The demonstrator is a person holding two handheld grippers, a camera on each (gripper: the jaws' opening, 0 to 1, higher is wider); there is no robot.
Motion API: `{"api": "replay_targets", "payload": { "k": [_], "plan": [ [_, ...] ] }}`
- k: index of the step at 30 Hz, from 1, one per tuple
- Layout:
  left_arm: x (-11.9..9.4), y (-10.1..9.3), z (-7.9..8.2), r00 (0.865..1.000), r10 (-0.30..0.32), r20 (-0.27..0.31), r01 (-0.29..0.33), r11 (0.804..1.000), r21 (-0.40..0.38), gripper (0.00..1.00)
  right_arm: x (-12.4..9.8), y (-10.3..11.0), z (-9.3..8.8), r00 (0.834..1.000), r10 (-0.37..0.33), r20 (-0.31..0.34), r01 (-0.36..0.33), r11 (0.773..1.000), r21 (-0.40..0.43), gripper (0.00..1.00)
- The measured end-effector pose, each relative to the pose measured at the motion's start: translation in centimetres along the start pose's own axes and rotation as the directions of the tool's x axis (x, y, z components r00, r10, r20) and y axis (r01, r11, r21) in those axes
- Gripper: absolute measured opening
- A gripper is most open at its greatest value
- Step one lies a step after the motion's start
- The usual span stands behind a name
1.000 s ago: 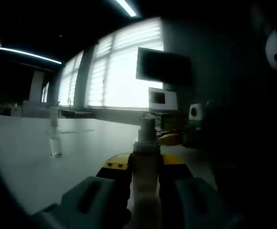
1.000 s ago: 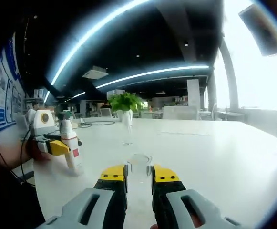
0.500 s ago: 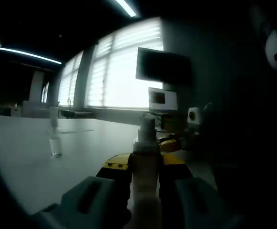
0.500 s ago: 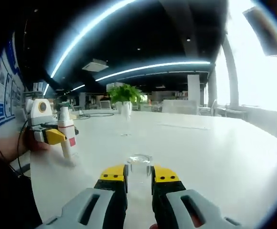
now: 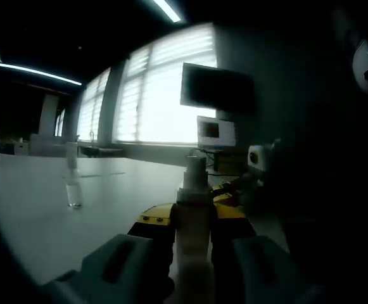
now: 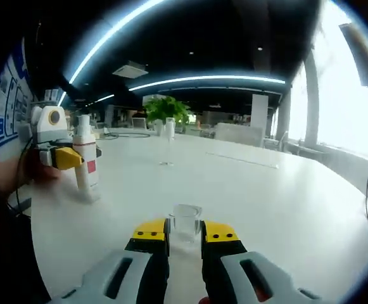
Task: Clamp pump bottle remove cover press pump head put on cover
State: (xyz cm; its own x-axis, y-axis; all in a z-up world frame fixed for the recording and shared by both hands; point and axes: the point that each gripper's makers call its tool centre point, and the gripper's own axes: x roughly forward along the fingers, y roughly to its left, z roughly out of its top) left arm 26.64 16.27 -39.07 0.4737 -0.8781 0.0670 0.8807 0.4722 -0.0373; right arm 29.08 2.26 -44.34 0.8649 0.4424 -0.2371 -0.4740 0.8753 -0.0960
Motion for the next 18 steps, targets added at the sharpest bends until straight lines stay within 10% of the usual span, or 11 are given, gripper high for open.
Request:
{"api": "replay_targets", "payload": {
  "k": [18],
  "plan": [
    [0.1, -0.2, 0.03, 1.0, 0.0, 0.0, 0.0, 1.0, 0.002, 0.13, 0.02, 0.21, -0.53, 0.999, 0.004, -0.034, -0.003, 1.0, 0.019, 0.15]
  ]
}}
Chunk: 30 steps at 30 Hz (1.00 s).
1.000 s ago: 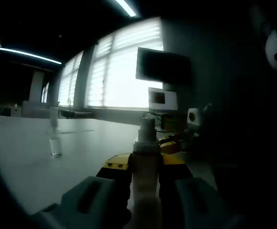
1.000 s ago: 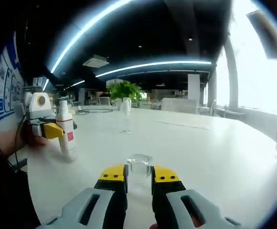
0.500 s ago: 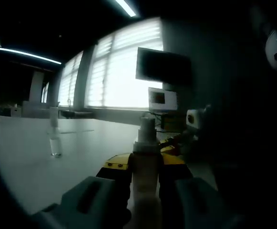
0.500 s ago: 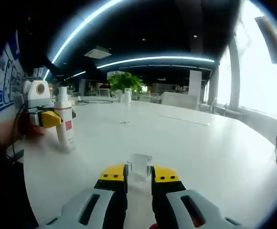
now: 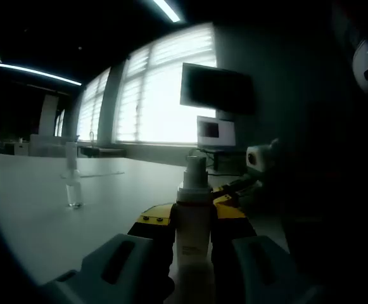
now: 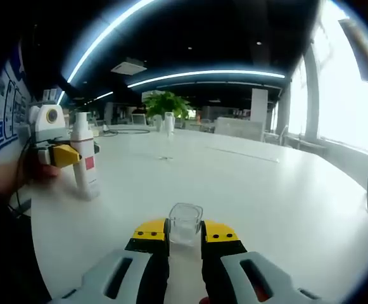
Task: Clamp pump bottle remove cover press pump head put on cover
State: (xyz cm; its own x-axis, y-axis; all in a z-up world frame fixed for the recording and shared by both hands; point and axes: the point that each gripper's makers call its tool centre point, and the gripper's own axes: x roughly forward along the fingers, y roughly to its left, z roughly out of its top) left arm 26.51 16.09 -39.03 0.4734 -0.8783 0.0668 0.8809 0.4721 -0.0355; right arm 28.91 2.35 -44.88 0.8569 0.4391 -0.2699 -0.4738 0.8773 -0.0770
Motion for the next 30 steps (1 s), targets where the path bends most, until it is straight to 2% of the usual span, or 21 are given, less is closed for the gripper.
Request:
{"api": "replay_targets", "payload": {
  "k": [10, 23, 30],
  "plan": [
    [-0.04, 0.08, -0.02, 1.0, 0.0, 0.0, 0.0, 1.0, 0.0, 0.13, -0.05, -0.24, -0.08, 1.0, 0.0, 0.0, 0.0, 1.0, 0.009, 0.15],
    [-0.08, 0.03, -0.01, 1.0, 0.002, 0.0, -0.002, 1.0, -0.001, 0.13, -0.17, -0.14, 0.22, 1.0, 0.014, 0.017, -0.014, 1.0, 0.02, 0.25],
    [-0.07, -0.01, 0.01, 1.0, 0.002, 0.0, -0.002, 1.0, 0.0, 0.13, -0.12, -0.1, 0.32, 1.0, 0.02, 0.021, -0.021, 0.999, 0.024, 0.27]
  ]
}}
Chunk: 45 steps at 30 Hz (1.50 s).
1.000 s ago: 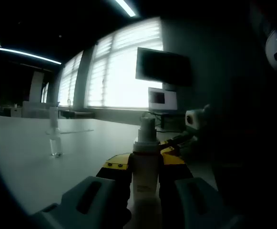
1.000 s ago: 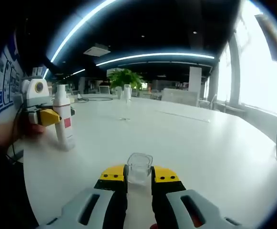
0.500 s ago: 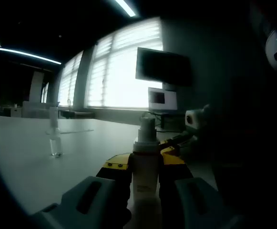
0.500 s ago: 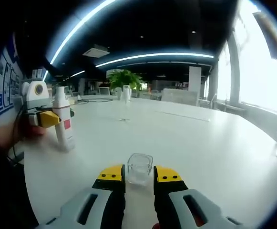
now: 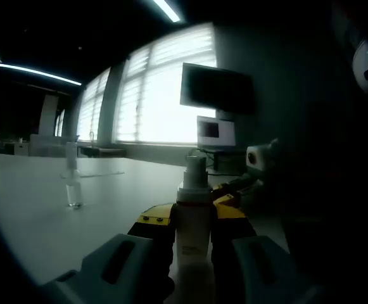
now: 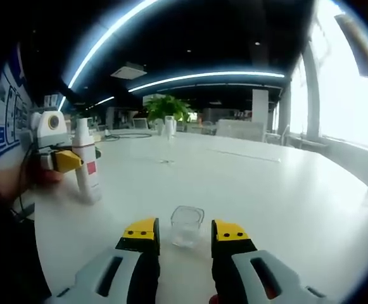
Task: Clamp pump bottle remove cover press pump head put on cover
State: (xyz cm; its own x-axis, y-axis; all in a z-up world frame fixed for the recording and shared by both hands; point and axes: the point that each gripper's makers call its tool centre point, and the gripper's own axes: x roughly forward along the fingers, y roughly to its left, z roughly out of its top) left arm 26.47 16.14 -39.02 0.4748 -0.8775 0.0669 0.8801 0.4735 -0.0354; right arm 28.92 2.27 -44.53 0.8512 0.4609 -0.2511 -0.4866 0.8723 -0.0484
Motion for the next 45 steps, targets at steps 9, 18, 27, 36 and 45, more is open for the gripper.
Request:
{"api": "replay_targets", "payload": {
  "k": [9, 18, 27, 36, 45],
  "plan": [
    [0.0, 0.2, 0.0, 1.0, 0.001, 0.0, -0.001, 1.0, -0.003, 0.13, -0.1, 0.1, 0.2, 1.0, 0.002, 0.012, -0.002, 1.0, 0.006, 0.28],
    [0.0, 0.2, -0.1, 1.0, 0.003, -0.001, -0.003, 1.0, -0.003, 0.13, -0.1, 0.0, 0.4, 1.0, 0.011, 0.027, -0.012, 1.0, 0.018, 0.28],
    [0.0, 0.3, -0.1, 1.0, 0.003, -0.001, -0.003, 1.0, -0.002, 0.13, -0.2, 0.1, 0.7, 0.999, 0.018, 0.048, -0.019, 1.0, 0.023, 0.29],
    [0.0, 0.2, -0.1, 1.0, 0.003, -0.002, -0.003, 1.0, -0.001, 0.13, -0.6, -0.4, 1.7, 0.994, 0.018, 0.11, -0.024, 0.998, 0.052, 0.29],
    [0.0, 0.3, -0.1, 1.0, 0.004, -0.001, -0.004, 1.0, -0.002, 0.13, -1.3, -0.3, 3.2, 0.979, 0.036, 0.198, -0.053, 0.995, 0.082, 0.29]
  ]
}}
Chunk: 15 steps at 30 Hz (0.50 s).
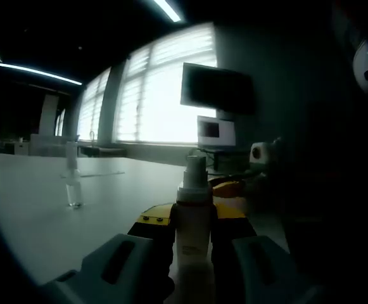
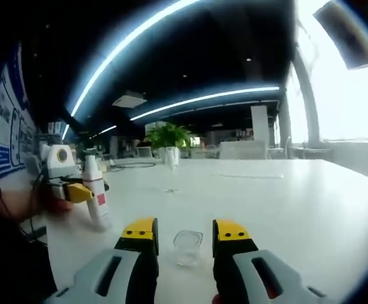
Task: Clamp pump bottle remove cover press pump head put on cover
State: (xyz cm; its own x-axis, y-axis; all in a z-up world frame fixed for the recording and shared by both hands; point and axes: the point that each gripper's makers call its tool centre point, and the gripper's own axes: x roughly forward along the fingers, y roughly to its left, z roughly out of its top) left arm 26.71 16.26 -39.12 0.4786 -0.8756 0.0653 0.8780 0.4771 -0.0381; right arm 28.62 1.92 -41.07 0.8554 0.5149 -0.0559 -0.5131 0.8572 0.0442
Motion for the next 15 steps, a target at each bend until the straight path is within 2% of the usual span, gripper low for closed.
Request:
{"api": "replay_targets", "payload": {
  "k": [7, 15],
  "plan": [
    [0.0, -0.1, 0.0, 1.0, 0.001, 0.0, -0.001, 1.0, 0.001, 0.13, -0.5, 0.8, 1.4, 0.996, 0.038, 0.075, -0.038, 0.999, 0.005, 0.28],
    [0.1, -0.1, 0.0, 1.0, 0.003, 0.0, -0.003, 1.0, 0.002, 0.13, -0.5, 1.3, 1.3, 0.996, 0.06, 0.072, -0.059, 0.998, -0.02, 0.28]
  ]
}}
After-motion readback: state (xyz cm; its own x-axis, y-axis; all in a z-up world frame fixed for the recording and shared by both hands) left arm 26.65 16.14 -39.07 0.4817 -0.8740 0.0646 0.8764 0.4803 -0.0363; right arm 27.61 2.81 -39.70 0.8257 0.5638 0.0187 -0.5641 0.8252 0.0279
